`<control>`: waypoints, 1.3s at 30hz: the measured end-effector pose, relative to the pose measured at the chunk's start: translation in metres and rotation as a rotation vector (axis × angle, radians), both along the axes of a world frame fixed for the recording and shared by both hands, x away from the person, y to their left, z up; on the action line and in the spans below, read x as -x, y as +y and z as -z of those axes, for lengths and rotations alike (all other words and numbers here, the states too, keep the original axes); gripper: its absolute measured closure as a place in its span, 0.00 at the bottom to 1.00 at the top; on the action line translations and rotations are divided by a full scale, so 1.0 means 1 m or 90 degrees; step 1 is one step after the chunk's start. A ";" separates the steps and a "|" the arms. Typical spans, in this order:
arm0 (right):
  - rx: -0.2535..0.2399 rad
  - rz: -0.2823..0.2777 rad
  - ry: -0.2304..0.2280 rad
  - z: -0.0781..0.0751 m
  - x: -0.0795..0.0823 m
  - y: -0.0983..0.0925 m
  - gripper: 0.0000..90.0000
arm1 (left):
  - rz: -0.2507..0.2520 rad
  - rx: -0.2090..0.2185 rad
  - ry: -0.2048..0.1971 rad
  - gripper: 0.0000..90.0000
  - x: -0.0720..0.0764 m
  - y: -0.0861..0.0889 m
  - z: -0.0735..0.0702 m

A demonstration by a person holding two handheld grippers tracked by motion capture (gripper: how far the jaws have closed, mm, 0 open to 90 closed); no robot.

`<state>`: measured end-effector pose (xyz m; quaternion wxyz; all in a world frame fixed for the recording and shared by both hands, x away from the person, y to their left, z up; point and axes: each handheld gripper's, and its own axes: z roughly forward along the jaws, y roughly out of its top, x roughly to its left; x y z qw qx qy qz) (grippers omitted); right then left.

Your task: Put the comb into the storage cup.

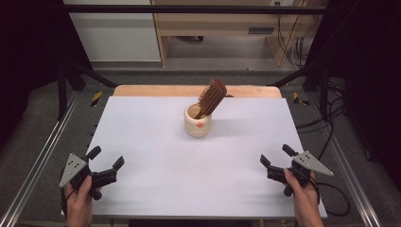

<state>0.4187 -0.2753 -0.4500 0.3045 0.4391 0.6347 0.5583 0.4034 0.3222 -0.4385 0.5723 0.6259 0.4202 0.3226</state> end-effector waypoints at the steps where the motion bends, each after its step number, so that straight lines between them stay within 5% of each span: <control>1: 0.000 -0.001 0.000 0.001 0.000 0.001 0.04 | 0.000 0.000 0.000 0.02 0.000 0.000 0.000; 24: -0.001 -0.044 -0.012 0.008 -0.003 0.014 0.04 | 0.014 -0.014 -0.011 0.02 0.000 -0.004 0.000; 39: 0.029 -0.079 -0.017 0.010 -0.008 0.029 0.05 | 0.030 -0.020 -0.017 0.02 -0.001 -0.009 0.000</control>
